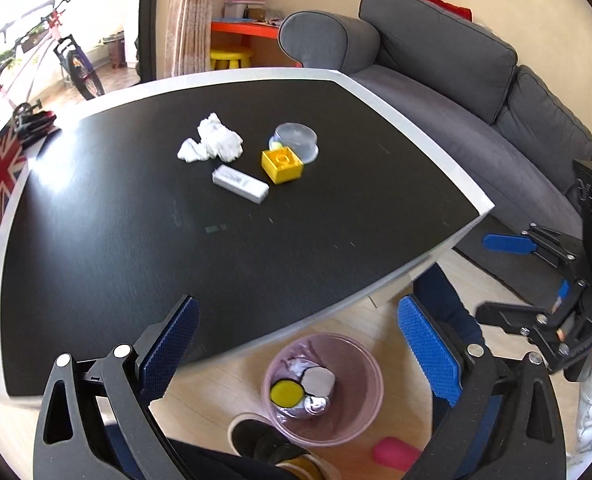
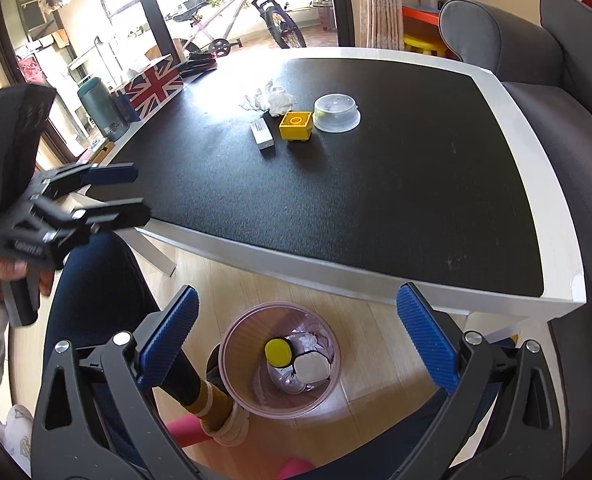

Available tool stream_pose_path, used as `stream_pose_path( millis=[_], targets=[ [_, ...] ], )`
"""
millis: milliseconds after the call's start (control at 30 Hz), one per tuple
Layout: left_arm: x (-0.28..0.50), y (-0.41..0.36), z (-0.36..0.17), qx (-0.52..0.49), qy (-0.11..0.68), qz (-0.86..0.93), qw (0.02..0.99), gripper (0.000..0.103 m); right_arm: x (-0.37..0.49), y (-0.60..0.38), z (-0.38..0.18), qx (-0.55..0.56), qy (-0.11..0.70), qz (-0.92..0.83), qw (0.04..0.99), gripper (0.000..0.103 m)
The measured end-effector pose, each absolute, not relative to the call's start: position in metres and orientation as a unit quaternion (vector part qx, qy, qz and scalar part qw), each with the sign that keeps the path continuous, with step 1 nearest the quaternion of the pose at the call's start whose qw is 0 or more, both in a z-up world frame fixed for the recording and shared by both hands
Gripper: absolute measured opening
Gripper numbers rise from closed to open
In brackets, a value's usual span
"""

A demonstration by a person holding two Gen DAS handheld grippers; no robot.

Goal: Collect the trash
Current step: 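Reach to the white card on the table and grasp it with the left gripper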

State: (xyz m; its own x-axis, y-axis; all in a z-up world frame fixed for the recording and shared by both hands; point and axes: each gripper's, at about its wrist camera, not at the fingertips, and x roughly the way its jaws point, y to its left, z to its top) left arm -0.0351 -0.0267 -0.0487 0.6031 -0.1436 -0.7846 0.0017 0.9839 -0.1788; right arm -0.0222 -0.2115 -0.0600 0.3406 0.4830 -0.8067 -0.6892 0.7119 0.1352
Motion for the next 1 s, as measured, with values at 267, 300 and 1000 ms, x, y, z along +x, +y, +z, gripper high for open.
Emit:
stream_pose_path(
  millis=[267,300,1000],
  targets=[
    [0.010,-0.006,-0.050,-0.052,0.454,-0.049,0.888,0.096,-0.010,-0.204,-0.056,-0.126,0.446,0.362,0.809,0.098],
    [0.018,-0.004,-0.052,-0.048,0.457,-0.056,0.887,0.095,-0.010,-0.205,-0.056,-0.127,0.446,0.363,0.809,0.098],
    [0.097,0.007,-0.089,0.057,0.482,-0.146,0.862,0.095,-0.002,-0.207,-0.055,-0.129,0.450,0.357,0.808,0.098]
  ],
)
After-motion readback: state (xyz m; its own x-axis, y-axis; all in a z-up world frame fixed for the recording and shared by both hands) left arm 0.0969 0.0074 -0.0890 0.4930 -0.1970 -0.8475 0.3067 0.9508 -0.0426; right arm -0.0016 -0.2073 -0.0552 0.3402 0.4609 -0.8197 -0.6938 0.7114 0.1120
